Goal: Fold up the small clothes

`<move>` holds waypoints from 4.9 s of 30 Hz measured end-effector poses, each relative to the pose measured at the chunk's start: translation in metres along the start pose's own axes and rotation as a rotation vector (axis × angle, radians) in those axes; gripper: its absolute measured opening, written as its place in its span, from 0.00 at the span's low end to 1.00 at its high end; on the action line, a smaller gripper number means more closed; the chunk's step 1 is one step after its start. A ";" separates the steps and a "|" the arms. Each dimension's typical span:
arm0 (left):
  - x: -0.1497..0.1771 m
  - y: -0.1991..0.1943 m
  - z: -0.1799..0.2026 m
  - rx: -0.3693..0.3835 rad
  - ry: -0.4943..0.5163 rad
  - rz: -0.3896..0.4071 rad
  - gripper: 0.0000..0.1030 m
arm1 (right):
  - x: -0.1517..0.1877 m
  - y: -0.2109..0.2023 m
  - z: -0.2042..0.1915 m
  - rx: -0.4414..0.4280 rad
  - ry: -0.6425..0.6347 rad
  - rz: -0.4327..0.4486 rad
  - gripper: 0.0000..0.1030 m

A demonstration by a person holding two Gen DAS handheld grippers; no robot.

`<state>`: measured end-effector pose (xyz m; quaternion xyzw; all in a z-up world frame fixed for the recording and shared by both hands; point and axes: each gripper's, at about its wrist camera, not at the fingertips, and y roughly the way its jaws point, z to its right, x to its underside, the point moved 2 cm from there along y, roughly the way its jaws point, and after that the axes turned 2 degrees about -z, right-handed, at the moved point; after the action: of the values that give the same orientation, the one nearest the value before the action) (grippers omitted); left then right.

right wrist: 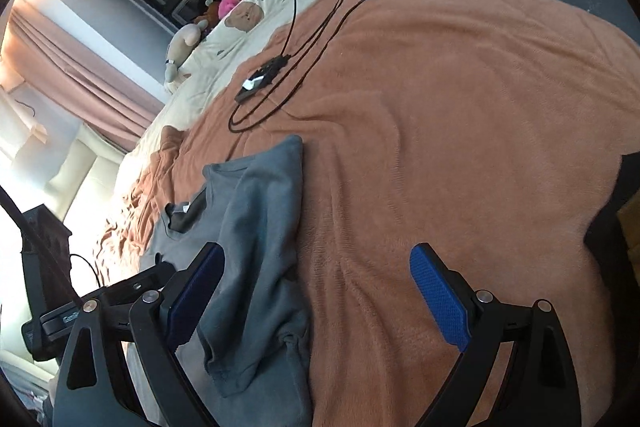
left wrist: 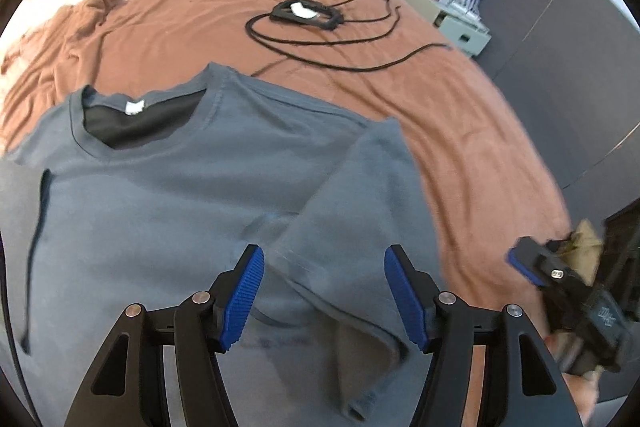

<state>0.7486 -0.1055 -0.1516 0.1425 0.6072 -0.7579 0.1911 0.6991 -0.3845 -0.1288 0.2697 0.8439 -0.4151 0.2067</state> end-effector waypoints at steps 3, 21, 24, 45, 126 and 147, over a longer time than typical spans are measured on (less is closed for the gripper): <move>-0.002 0.011 -0.014 -0.015 -0.035 -0.019 0.63 | -0.001 0.007 -0.003 -0.011 -0.003 -0.018 0.81; -0.003 0.023 -0.030 -0.007 -0.028 -0.022 0.05 | -0.002 0.014 0.006 0.004 0.023 -0.050 0.73; -0.019 0.007 -0.040 -0.036 -0.038 0.026 0.05 | -0.001 0.014 0.003 0.004 0.015 -0.048 0.73; -0.030 0.037 -0.076 -0.140 -0.033 -0.005 0.04 | -0.023 0.039 -0.011 -0.070 -0.005 -0.075 0.62; 0.096 -0.027 -0.043 -0.010 -0.114 -0.154 0.22 | 0.064 0.006 -0.046 0.218 -0.241 -0.214 0.35; 0.140 -0.201 -0.098 -0.014 -0.124 0.112 0.96 | 0.128 -0.135 -0.116 0.273 -0.290 -0.043 1.00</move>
<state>0.5299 0.0114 -0.0624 0.1278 0.5906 -0.7492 0.2713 0.5009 -0.3229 -0.0565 0.2145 0.7467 -0.5645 0.2790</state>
